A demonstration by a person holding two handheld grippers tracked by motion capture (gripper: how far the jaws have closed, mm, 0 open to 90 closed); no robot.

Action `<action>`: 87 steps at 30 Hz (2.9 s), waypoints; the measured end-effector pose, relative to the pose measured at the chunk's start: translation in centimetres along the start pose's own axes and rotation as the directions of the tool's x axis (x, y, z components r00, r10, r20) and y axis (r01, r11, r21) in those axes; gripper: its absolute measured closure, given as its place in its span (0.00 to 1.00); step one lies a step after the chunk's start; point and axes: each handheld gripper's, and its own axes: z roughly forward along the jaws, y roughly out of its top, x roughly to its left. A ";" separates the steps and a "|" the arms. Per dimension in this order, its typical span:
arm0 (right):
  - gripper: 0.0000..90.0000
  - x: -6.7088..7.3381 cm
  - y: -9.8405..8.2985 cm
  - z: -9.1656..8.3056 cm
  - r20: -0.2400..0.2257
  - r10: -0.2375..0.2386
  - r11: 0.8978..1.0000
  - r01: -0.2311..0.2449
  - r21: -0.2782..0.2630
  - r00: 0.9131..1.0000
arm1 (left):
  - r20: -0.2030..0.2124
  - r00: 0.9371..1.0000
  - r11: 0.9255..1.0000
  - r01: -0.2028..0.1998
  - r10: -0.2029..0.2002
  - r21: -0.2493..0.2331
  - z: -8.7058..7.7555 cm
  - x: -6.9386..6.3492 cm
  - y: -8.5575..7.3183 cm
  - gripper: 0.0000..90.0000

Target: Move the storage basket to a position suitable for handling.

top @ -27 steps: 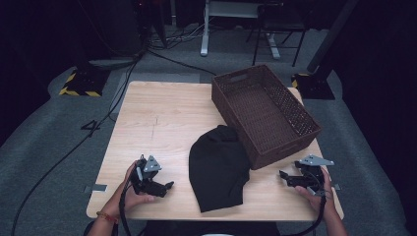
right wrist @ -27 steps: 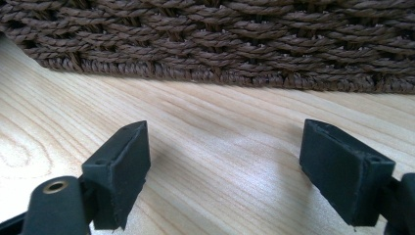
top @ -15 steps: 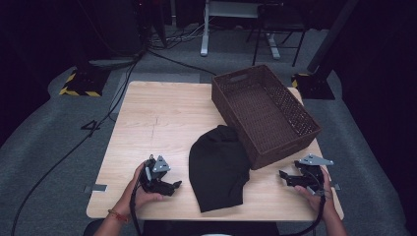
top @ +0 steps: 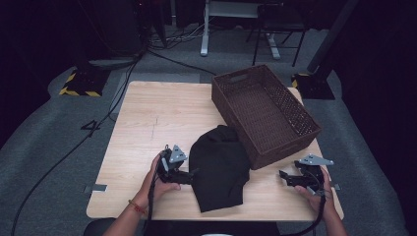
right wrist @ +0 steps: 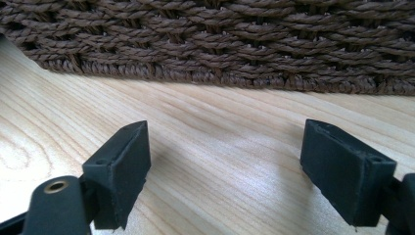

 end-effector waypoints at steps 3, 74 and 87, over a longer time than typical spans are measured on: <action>0.21 0.0 0.0 0.0 0.002 0.001 1.000 -0.001 0.000 1.000 | 0.009 1.000 1.000 0.010 -0.010 -0.002 1.0 -0.2 0.7 0.18; 0.21 0.1 0.3 0.4 -0.028 -0.024 1.000 0.024 0.001 0.999 | 0.158 0.987 0.992 -0.006 -0.014 0.125 5.5 -2.9 3.2 0.11; 0.21 0.1 0.4 0.4 -0.029 -0.026 1.000 0.026 0.000 0.999 | 0.159 0.987 0.993 -0.025 0.007 0.111 7.1 -4.9 3.3 0.13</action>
